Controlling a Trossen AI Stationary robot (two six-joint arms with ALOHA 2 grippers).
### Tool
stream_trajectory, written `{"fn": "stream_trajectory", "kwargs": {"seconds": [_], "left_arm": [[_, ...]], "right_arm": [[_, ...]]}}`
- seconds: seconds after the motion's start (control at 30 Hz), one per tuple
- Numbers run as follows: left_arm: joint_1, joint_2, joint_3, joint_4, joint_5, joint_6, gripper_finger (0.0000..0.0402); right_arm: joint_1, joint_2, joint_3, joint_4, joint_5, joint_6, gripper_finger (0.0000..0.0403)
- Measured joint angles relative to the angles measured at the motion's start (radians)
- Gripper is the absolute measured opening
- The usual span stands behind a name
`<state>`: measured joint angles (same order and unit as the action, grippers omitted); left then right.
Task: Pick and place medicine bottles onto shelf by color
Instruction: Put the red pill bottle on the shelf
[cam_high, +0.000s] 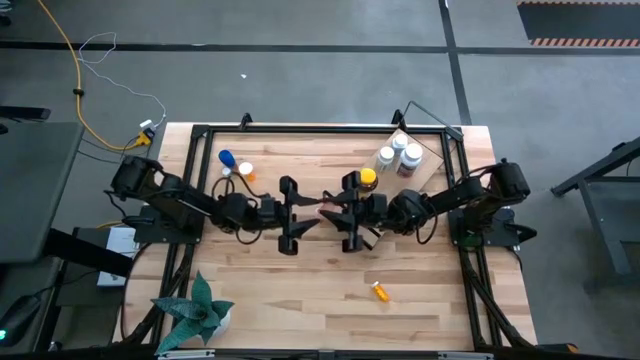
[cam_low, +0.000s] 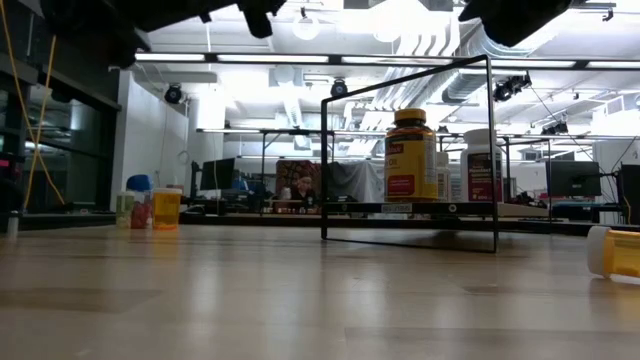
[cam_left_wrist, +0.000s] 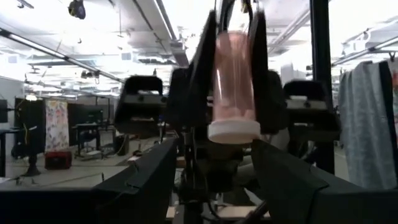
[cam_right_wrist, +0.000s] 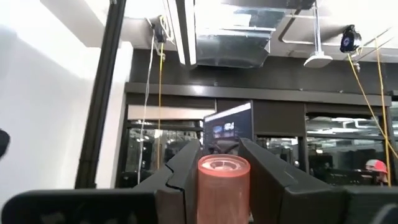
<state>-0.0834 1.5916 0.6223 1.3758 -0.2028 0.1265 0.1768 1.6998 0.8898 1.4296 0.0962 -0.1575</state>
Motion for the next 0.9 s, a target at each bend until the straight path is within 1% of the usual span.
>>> {"fn": "stream_trajectory", "kwargs": {"seconds": [0.13, 0.27, 0.43, 0.53, 0.67, 0.9], "left_arm": [[-0.001, 0.007, 0.001, 0.028, 0.019, -0.009, 0.02], [0.0, 0.007, 0.002, 0.024, 0.06, -0.01, 0.02], [0.0, 0.007, 0.002, 0.021, 0.06, -0.011, 0.02], [0.0, 0.007, 0.001, 0.027, 0.038, -0.018, 0.02], [0.0, 0.007, 0.005, 0.027, 0.034, -0.019, 0.02], [0.0, 0.007, 0.017, -0.001, 0.034, -0.022, 0.02]], "right_arm": [[0.003, 0.012, 0.0, -0.013, 0.012, -0.013, 0.0094], [0.001, 0.012, -0.001, -0.007, 0.019, -0.009, 0.0094], [0.002, 0.012, -0.001, -0.003, 0.018, -0.007, 0.0094], [0.002, 0.011, -0.001, -0.003, 0.018, -0.002, 0.0094], [0.002, 0.016, 0.009, -0.003, 0.015, 0.024, 0.0094], [0.002, 0.016, 0.025, -0.044, 0.007, 0.026, 0.0094]]}}
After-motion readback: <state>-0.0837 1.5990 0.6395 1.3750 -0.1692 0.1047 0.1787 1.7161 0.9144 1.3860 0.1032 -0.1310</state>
